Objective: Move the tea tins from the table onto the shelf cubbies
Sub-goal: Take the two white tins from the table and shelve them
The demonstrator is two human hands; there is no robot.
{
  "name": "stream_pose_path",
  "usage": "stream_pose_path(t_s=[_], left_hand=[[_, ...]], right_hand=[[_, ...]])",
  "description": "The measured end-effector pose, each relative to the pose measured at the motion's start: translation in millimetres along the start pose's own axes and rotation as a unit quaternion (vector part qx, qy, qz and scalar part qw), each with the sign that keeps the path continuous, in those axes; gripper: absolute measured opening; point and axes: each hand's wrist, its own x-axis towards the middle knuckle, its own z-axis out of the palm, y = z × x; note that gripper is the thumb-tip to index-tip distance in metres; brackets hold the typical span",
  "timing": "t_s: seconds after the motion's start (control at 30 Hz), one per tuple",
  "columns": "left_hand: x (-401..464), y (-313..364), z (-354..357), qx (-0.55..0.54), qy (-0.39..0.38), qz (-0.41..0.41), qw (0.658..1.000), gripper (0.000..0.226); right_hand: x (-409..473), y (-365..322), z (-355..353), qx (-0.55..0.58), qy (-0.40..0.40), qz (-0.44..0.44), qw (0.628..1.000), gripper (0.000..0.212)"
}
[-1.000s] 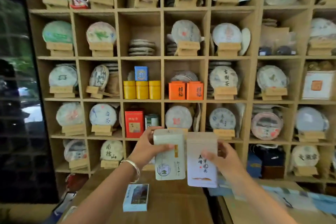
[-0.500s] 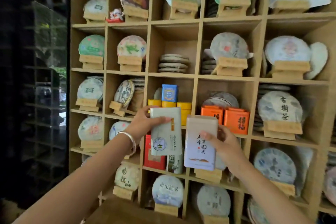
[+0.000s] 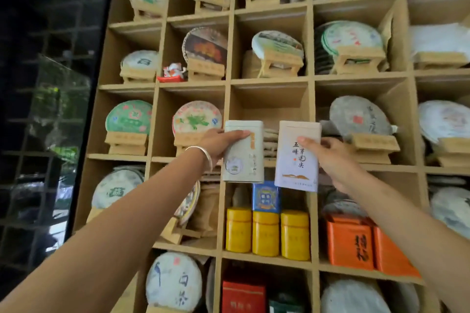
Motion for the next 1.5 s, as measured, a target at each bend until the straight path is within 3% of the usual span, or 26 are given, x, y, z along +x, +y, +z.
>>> stream_pose_path(t_s=[0.13, 0.23, 0.43, 0.57, 0.8, 1.03, 1.5], left_hand=[[59, 17, -21, -0.026, 0.021, 0.044, 0.998, 0.059], [95, 12, -27, -0.042, 0.036, 0.074, 0.996, 0.064], [153, -13, -21, -0.052, 0.022, 0.082, 0.995, 0.054], [180, -21, -9, -0.055, 0.023, 0.096, 0.994, 0.051], [200, -33, 10, 0.005, 0.016, 0.114, 0.993, 0.053], [205, -35, 4, 0.043, 0.021, 0.160, 0.986, 0.050], [212, -50, 6, 0.093, 0.035, 0.172, 0.980, 0.051]], right_hand=[[60, -19, 35, -0.029, 0.025, -0.020, 0.999, 0.030], [96, -26, 56, -0.031, 0.043, -0.028, 0.998, 0.026], [155, -19, 75, -0.059, 0.060, -0.017, 0.996, 0.043], [180, -7, 73, -0.089, 0.065, -0.004, 0.994, 0.043], [199, 32, 63, -0.104, 0.063, 0.023, 0.992, 0.042], [208, 41, 74, -0.105, 0.075, 0.011, 0.992, 0.050], [207, 54, 74, -0.143, 0.068, 0.008, 0.987, 0.045]])
